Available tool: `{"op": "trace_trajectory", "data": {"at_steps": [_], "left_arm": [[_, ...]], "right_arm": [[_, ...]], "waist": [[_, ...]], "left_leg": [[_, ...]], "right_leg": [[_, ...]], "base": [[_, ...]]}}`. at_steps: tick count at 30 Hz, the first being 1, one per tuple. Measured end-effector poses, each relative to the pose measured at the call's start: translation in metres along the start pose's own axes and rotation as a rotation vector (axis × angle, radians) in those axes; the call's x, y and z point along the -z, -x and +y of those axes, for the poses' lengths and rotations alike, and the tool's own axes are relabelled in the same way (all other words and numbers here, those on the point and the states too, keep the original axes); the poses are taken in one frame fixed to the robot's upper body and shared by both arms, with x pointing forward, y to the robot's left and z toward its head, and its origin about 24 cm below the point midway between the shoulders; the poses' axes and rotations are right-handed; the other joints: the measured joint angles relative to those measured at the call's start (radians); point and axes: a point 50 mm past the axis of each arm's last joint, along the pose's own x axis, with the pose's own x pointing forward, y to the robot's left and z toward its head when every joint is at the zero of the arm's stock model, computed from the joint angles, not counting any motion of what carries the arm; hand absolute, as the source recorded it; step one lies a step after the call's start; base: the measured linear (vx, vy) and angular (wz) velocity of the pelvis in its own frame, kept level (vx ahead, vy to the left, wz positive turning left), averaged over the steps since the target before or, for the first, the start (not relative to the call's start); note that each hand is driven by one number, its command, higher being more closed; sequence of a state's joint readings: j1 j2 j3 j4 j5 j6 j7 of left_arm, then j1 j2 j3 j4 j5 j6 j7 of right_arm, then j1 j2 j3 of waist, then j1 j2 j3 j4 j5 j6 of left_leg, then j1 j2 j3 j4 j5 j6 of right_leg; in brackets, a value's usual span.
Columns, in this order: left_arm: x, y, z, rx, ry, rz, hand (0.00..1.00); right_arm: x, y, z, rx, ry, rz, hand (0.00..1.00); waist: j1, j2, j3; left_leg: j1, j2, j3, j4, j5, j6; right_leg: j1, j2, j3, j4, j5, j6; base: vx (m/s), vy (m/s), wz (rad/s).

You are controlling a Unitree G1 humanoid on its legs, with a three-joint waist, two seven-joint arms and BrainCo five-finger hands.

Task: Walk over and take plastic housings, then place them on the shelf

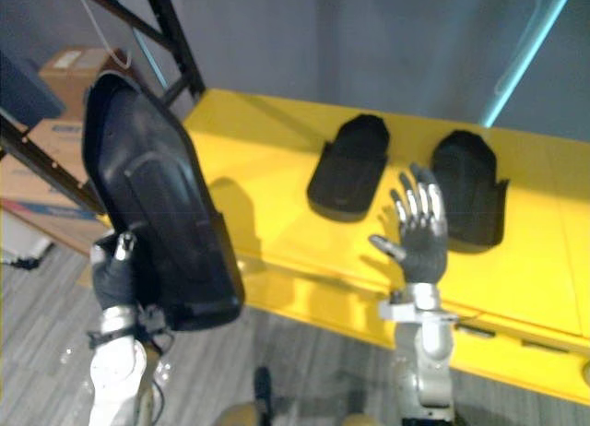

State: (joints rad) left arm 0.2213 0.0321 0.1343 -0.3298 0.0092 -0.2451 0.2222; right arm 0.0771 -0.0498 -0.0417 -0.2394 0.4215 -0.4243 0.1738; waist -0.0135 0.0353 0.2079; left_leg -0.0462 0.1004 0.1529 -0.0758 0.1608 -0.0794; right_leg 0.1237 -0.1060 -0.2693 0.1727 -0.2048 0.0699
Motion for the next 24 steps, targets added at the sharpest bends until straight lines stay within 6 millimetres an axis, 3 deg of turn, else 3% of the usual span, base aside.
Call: {"op": "trace_trajectory", "data": {"at_steps": [2,5,7,8,10,13,14,15,16,17,19,20,21,23,24], "left_arm": [[0.002,0.003,0.002,0.002,-0.003,0.016,1.00],[0.006,0.011,0.006,-0.005,-0.017,0.042,1.00],[0.006,0.012,0.004,-0.008,-0.003,0.042,1.00],[0.005,0.012,0.002,-0.015,0.009,0.042,1.00],[0.005,0.013,-0.003,-0.006,0.015,0.039,1.00],[0.000,0.009,-0.013,0.027,0.004,0.003,1.00],[-0.001,0.006,-0.013,0.026,0.006,-0.009,1.00],[-0.002,0.001,-0.009,0.024,-0.013,-0.020,1.00],[-0.003,0.000,-0.008,0.025,-0.022,-0.021,1.00],[-0.002,-0.001,-0.004,0.027,-0.043,-0.019,1.00],[-0.002,-0.003,0.005,0.013,-0.075,-0.018,1.00],[-0.001,-0.005,0.011,-0.001,-0.114,-0.006,1.00],[-0.001,-0.005,0.014,-0.007,-0.131,0.002,1.00],[0.003,-0.006,0.018,-0.023,-0.166,0.038,1.00],[0.003,-0.007,0.017,-0.024,-0.170,0.042,1.00]], "right_arm": [[0.002,0.006,-0.002,0.021,-0.008,0.017,0.00],[0.002,0.014,-0.005,0.043,-0.002,0.031,0.00],[-0.002,0.014,-0.005,0.051,0.000,0.015,0.00],[-0.006,0.013,-0.004,0.042,0.002,-0.007,0.00],[-0.015,0.010,-0.001,0.022,0.008,-0.051,0.00],[-0.027,0.008,0.002,0.007,0.020,-0.135,0.00],[-0.025,0.008,0.004,0.008,0.021,-0.128,0.00],[-0.016,0.011,0.012,0.020,-0.017,-0.097,0.00],[-0.013,0.013,0.017,0.020,-0.035,-0.082,0.00],[-0.008,0.016,0.027,0.016,-0.070,-0.057,0.00],[-0.003,0.015,0.046,-0.020,-0.126,-0.048,0.00],[0.000,0.014,0.055,-0.051,-0.138,-0.036,0.00],[0.000,0.013,0.057,-0.061,-0.136,-0.030,0.00],[-0.001,0.008,0.056,-0.073,-0.116,-0.037,0.00],[-0.001,0.008,0.054,-0.077,-0.110,-0.035,0.00]], "waist": [[0.002,-0.012,0.016],[0.001,-0.015,0.014],[0.000,-0.027,0.022],[0.001,-0.025,0.020],[-0.003,-0.025,0.017],[-0.004,0.014,-0.009],[-0.006,0.025,-0.016],[-0.005,-0.012,-0.018],[-0.004,-0.020,-0.025],[0.003,-0.035,-0.032],[0.008,-0.054,-0.041],[0.009,-0.084,-0.060],[0.010,-0.095,-0.067],[0.005,-0.098,-0.072],[0.001,-0.095,-0.073]], "left_leg": [[-0.035,-0.004,-0.004,0.144,-0.073,0.015],[-0.037,0.012,-0.003,0.212,-0.110,0.031],[-0.042,0.020,0.022,0.230,-0.145,0.071],[-0.041,0.065,0.074,0.287,-0.158,0.085],[-0.039,0.115,0.102,0.318,-0.158,0.079],[-0.011,0.156,0.086,0.328,-0.144,0.031],[0.016,0.143,0.054,0.319,-0.204,-0.063],[0.026,0.102,0.083,0.327,-0.227,-0.100],[0.027,0.091,0.101,0.331,-0.239,-0.088],[0.028,0.092,0.134,0.329,-0.254,-0.073],[0.029,0.100,0.178,0.320,-0.270,-0.053],[0.033,0.100,0.202,0.316,-0.273,-0.048],[0.037,0.101,0.215,0.312,-0.274,-0.048],[0.041,0.102,0.244,0.311,-0.276,-0.043],[0.034,0.096,0.245,0.312,-0.276,-0.042]], "right_leg": [[0.016,-0.020,0.005,0.039,-0.036,0.006],[0.029,-0.035,0.026,0.079,-0.061,0.000],[0.025,-0.052,0.028,0.096,-0.063,-0.001],[0.028,-0.065,0.046,0.116,-0.064,-0.001],[0.026,-0.092,0.069,0.124,-0.069,0.009],[-0.011,-0.149,0.139,0.166,-0.085,0.081],[-0.016,-0.170,0.165,0.166,-0.077,0.108],[-0.011,-0.211,0.191,0.145,-0.055,0.131],[-0.009,-0.225,0.193,0.131,-0.026,0.130],[-0.020,-0.228,0.185,0.088,0.053,0.106],[-0.026,-0.223,0.125,0.023,0.147,0.078],[-0.032,-0.209,0.097,-0.004,0.162,0.091],[-0.031,-0.194,0.092,-0.021,0.164,0.093],[-0.018,-0.140,0.068,-0.103,0.184,0.072],[-0.019,-0.141,0.055,-0.117,0.192,0.067]], "base": [[-0.01,-0.017,-0.01],[-0.03,-0.010,-0.11],[-0.06,0.028,-0.17],[-0.05,0.049,-0.34],[-0.05,0.138,-0.45],[-0.03,0.360,-0.52],[0.02,0.453,-0.47],[0.02,0.442,-0.48],[0.00,0.390,-0.53],[-0.01,0.282,-0.50],[-0.01,0.308,-0.61],[0.00,0.249,-0.56],[0.00,0.134,-0.55],[-0.02,0.044,-0.41],[-0.03,0.039,-0.10]]}}
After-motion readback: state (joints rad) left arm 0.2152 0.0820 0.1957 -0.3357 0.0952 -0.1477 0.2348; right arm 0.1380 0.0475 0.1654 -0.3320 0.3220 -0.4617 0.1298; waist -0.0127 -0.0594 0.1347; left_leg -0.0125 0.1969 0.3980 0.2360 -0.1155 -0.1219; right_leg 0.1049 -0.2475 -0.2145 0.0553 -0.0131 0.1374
